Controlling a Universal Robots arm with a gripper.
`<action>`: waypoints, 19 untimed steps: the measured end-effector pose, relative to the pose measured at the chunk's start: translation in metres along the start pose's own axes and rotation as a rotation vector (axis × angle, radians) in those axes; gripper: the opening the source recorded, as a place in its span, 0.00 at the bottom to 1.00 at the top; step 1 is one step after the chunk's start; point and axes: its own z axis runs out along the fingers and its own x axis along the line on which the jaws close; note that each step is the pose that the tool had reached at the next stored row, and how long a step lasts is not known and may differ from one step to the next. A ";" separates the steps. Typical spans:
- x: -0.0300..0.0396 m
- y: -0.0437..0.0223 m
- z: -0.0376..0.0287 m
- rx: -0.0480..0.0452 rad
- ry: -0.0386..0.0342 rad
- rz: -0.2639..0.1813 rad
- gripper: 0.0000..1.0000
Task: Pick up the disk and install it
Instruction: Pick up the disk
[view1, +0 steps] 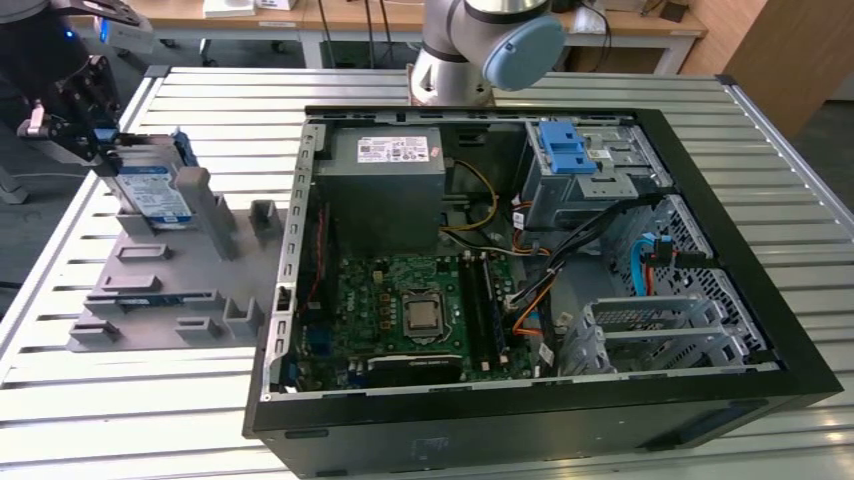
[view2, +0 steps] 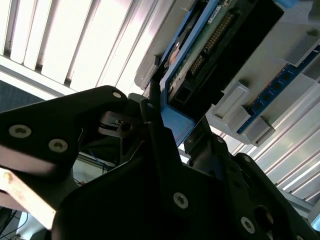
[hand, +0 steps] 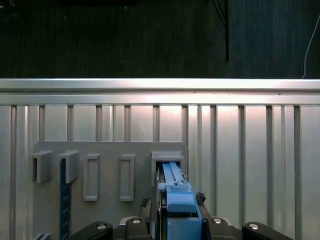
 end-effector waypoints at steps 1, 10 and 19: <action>0.0000 0.0000 0.0000 -0.0001 0.0000 0.000 0.45; 0.0000 0.0000 -0.0002 0.0000 0.0003 -0.001 0.36; -0.0001 0.0000 -0.0033 0.0001 0.0004 -0.001 0.36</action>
